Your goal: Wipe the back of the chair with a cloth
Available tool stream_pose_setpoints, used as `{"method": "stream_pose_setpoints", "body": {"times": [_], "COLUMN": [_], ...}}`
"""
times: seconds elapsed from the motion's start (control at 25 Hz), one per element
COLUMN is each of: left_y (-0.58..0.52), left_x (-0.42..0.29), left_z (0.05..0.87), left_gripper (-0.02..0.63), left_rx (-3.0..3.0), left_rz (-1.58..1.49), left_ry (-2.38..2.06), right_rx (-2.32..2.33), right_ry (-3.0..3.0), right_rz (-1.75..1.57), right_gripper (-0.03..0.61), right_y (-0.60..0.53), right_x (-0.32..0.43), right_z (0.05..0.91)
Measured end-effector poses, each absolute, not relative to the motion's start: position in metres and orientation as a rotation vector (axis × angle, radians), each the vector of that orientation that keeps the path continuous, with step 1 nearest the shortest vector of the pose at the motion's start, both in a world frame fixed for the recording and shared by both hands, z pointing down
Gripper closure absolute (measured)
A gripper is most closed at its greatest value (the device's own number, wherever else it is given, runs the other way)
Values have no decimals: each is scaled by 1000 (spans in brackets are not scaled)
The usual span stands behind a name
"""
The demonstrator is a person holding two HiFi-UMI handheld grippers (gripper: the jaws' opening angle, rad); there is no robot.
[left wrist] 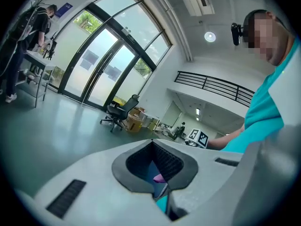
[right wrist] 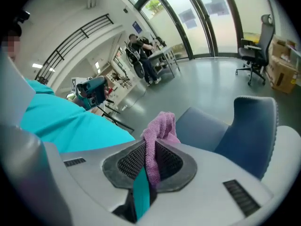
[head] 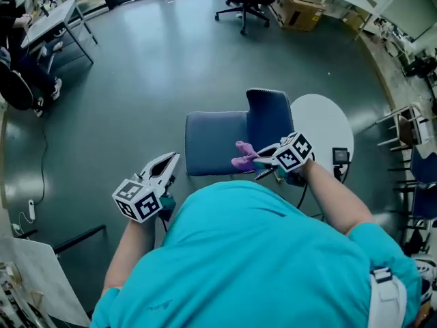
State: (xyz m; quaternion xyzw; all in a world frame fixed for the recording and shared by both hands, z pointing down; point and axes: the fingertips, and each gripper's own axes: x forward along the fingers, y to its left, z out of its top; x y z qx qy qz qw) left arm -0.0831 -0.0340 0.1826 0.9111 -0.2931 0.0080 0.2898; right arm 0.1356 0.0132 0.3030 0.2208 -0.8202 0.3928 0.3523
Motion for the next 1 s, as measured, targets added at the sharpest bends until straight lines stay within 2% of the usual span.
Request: {"method": "stream_pose_setpoints", "body": {"times": [0.28,0.68,0.8,1.0], "left_y": [-27,17,31,44], "left_x": [12,240,265,250], "left_z": [119,84,69,54], "left_gripper": [618,618,618,618], "left_rx": [2504,2569,2590,2620], "left_rz": [-58,-58,-57,-85], "left_ry": [-832,-707,-705,-737], "right_rx": [748,898,893,900], "right_ry": [-2385,-2639,-2719,-2787], "right_rz": [835,712,676,580], "right_gripper": [525,525,526,528], "right_y": [5,49,55,46], "right_x": [216,382,397,391], "right_z": [229,162,143,118]}}
